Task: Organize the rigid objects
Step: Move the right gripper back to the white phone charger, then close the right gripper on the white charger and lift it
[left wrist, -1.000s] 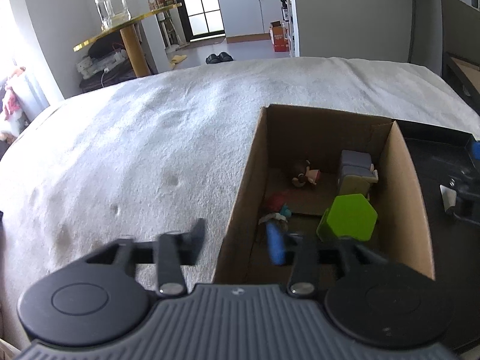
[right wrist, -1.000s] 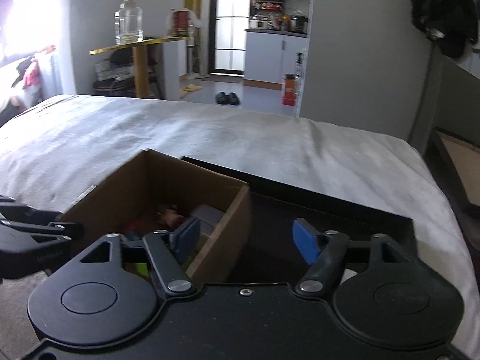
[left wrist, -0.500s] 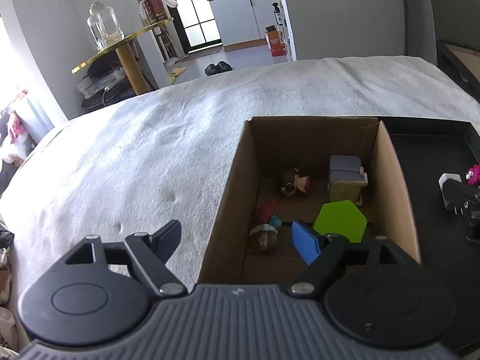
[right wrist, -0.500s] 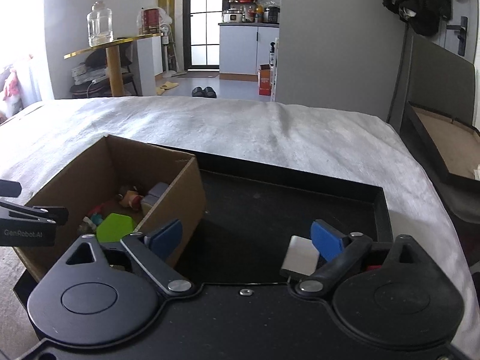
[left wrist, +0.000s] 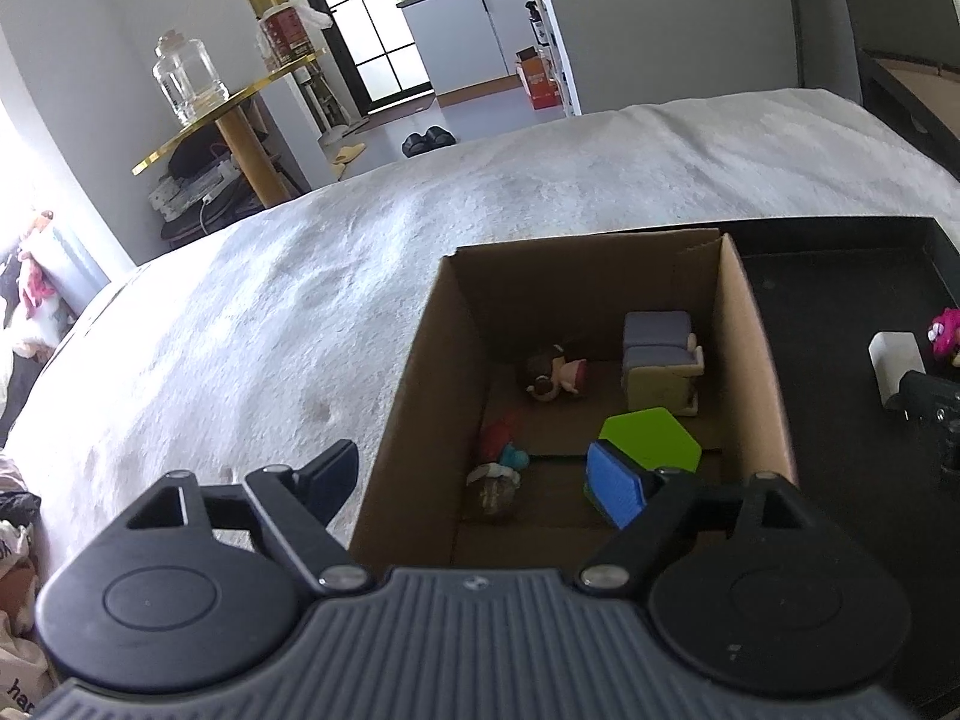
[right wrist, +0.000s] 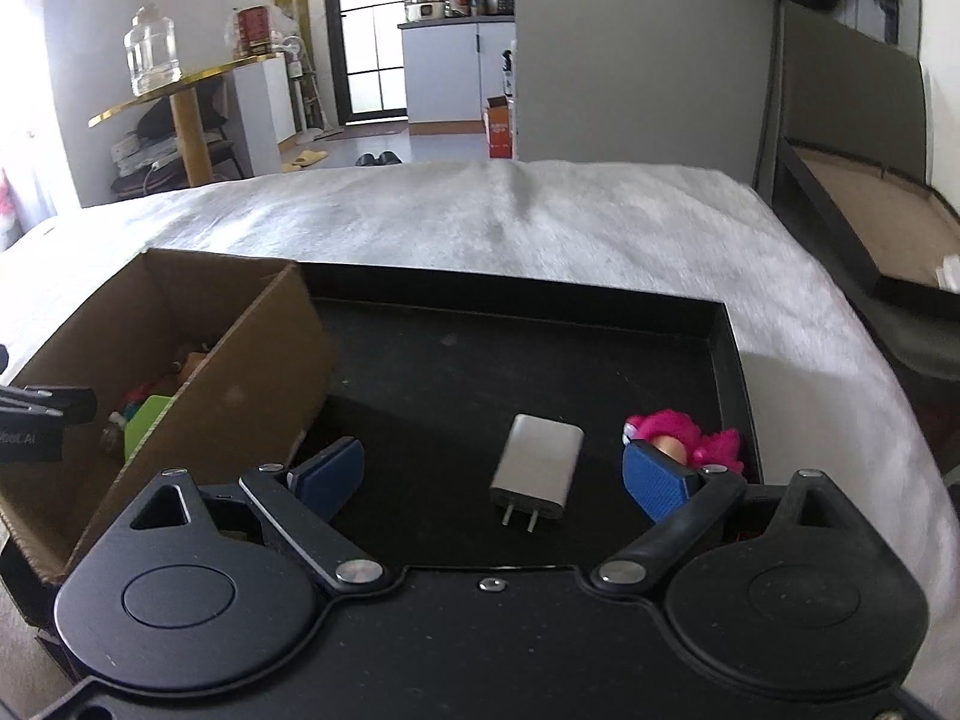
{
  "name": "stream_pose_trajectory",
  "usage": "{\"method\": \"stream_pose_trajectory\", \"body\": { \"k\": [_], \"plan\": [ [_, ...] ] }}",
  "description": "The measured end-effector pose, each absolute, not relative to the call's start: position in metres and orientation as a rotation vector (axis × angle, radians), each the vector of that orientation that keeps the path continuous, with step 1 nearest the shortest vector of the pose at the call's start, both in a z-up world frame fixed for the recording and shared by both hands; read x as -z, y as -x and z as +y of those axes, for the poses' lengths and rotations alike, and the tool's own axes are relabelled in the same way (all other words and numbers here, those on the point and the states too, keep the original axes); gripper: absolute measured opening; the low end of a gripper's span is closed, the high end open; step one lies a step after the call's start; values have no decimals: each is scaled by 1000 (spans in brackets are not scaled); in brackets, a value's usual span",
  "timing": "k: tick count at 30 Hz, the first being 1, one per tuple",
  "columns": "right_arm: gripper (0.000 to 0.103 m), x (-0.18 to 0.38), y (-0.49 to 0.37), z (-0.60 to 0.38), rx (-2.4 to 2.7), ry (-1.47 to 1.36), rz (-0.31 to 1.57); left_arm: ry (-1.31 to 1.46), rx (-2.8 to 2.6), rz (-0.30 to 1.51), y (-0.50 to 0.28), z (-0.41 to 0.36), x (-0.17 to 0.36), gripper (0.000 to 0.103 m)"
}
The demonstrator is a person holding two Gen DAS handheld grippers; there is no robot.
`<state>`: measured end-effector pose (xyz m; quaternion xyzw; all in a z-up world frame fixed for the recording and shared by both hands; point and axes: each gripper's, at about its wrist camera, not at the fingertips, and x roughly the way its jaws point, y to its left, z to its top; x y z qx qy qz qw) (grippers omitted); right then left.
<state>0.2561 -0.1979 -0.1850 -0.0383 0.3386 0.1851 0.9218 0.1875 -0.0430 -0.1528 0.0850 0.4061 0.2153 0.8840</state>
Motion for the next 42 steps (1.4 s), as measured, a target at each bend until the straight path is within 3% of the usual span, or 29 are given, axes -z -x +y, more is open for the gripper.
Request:
{"method": "stream_pose_trajectory", "body": {
  "k": [9, 14, 16, 21, 22, 23, 24, 38, 39, 41, 42],
  "plan": [
    [77, 209, -274, -204, -375, 47, 767, -218, -453, 869, -193, -53, 158, 83],
    [55, 222, -280, -205, -366, 36, 819, -237, -454, 880, -196, -57, 159, 84],
    [33, 227, -282, -207, -368, 31, 842, -240, -453, 882, -198, -58, 160, 84],
    [28, 230, -277, -211, -385, 44, 839, -246, -451, 889, -200, -60, 162, 84],
    [25, 230, -275, -212, -386, 47, 839, -246, -450, 888, -200, -61, 163, 84],
    [15, 230, -276, -212, -386, 50, 840, -247, -448, 888, -200, -61, 163, 84],
    [14, 229, -275, -212, -387, 53, 845, -248, -447, 887, -200, -61, 163, 84],
    [14, 226, -251, -231, -370, 59, 898, -230, -448, 876, -196, -59, 160, 84],
    [17, 225, -250, -232, -362, 59, 905, -228, -448, 875, -195, -59, 160, 84],
    [36, 224, -250, -231, -354, 64, 898, -224, -448, 873, -195, -58, 160, 84],
    [54, 223, -249, -230, -346, 76, 889, -221, -447, 873, -195, -57, 160, 84]
  ]
}}
